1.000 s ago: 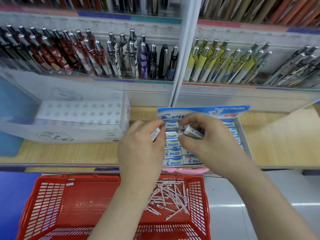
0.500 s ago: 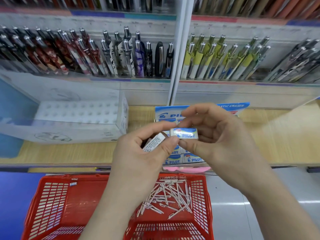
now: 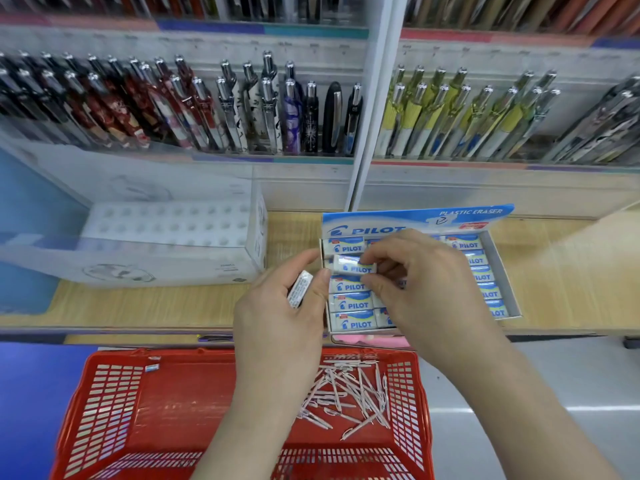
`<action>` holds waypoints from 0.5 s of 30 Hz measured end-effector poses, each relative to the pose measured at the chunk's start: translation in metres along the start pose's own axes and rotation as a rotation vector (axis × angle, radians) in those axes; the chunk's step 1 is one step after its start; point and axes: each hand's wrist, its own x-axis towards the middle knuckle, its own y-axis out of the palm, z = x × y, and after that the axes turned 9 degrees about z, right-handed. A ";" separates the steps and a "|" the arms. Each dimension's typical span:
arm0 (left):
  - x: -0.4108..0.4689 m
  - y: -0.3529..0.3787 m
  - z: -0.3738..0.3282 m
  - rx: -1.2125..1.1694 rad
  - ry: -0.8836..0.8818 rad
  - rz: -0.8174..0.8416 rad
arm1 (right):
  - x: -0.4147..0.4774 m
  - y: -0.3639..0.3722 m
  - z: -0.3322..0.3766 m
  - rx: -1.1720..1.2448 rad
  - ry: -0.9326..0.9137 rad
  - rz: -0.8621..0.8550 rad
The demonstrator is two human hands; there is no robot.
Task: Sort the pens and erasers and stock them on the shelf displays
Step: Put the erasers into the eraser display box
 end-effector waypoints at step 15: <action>0.004 0.003 0.001 0.144 0.117 -0.028 | 0.002 0.008 0.007 0.088 0.036 -0.069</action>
